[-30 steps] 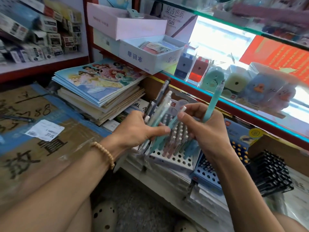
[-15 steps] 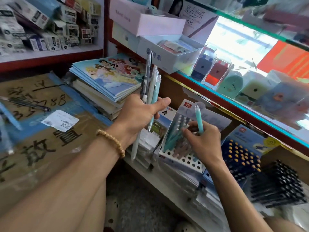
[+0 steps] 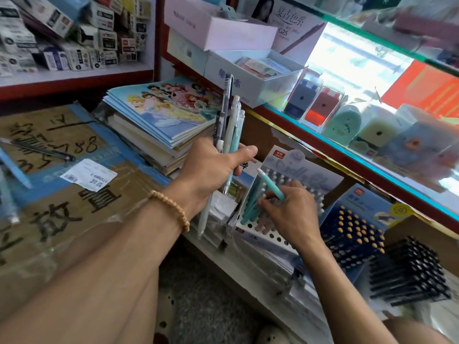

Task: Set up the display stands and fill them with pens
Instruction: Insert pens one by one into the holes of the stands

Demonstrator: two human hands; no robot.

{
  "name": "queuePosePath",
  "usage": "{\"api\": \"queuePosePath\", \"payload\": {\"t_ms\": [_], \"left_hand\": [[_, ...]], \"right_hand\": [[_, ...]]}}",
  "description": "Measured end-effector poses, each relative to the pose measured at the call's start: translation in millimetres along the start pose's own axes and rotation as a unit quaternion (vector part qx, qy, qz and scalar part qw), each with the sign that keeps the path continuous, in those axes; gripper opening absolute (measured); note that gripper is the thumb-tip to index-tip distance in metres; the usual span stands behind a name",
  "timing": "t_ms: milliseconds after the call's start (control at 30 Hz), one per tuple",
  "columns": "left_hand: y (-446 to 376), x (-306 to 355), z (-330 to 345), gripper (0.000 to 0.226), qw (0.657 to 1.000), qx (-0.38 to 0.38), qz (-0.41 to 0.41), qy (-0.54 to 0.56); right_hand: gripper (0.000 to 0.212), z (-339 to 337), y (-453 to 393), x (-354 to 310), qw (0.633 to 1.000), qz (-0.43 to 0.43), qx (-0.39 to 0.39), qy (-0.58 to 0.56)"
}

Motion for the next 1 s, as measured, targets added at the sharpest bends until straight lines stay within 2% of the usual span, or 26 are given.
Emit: {"api": "queuePosePath", "payload": {"t_ms": [167, 333, 467, 533, 600, 667, 767, 867, 933, 1000], "left_hand": [[2.5, -4.0, 1.2, 0.013, 1.000, -0.006, -0.013, -0.003], [6.3, -5.8, 1.1, 0.018, 0.998, -0.003, -0.009, -0.062], [8.5, -6.7, 6.2, 0.033, 0.991, -0.059, -0.022, -0.119], [10.4, -6.6, 9.7, 0.025, 0.991, -0.063, -0.025, -0.114], [10.2, -8.0, 12.5, 0.021, 0.994, -0.059, -0.037, -0.084], [7.0, -10.8, 12.2, 0.023, 0.996, -0.039, -0.059, -0.044], [0.1, -18.3, 10.2, 0.019, 0.994, -0.012, -0.104, 0.016], [1.1, -24.8, 14.8, 0.017, 0.985, -0.036, -0.151, 0.074], [3.8, -27.1, 21.8, 0.021, 0.978, -0.066, -0.170, 0.097], [5.1, -29.4, 26.6, 0.030, 0.980, -0.074, -0.170, 0.074]], "right_hand": [[0.024, 2.3, 2.3, -6.5, 0.999, 0.001, -0.009, 0.051], [0.022, -4.3, 5.3, -7.1, 0.999, -0.004, 0.004, 0.038], [0.022, -15.9, 7.9, -16.5, 0.997, -0.047, 0.022, 0.065], [0.019, -20.9, 7.2, -18.9, 0.995, -0.068, 0.011, 0.070], [0.017, -27.1, 7.4, -17.9, 0.996, -0.083, -0.014, 0.019], [0.025, -38.0, 8.7, -13.1, 0.991, -0.067, -0.045, -0.104], [0.022, -58.1, 9.5, -0.2, 0.949, -0.010, -0.053, -0.312], [0.026, -65.2, 12.0, 11.1, 0.874, 0.046, -0.030, -0.482], [0.028, -65.9, 13.0, 14.5, 0.821, 0.068, -0.017, -0.566], [0.024, -67.7, 12.4, 16.3, 0.788, 0.083, -0.008, -0.610]]}}
Point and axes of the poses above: each hand's wrist, its own y-axis away from the middle knuckle, its own z-axis out of the palm, x = y × z, the point moved 4 cm from there along -y, towards the middle knuckle, and after that the axes turned 4 degrees about -y, right-handed, at the moved point
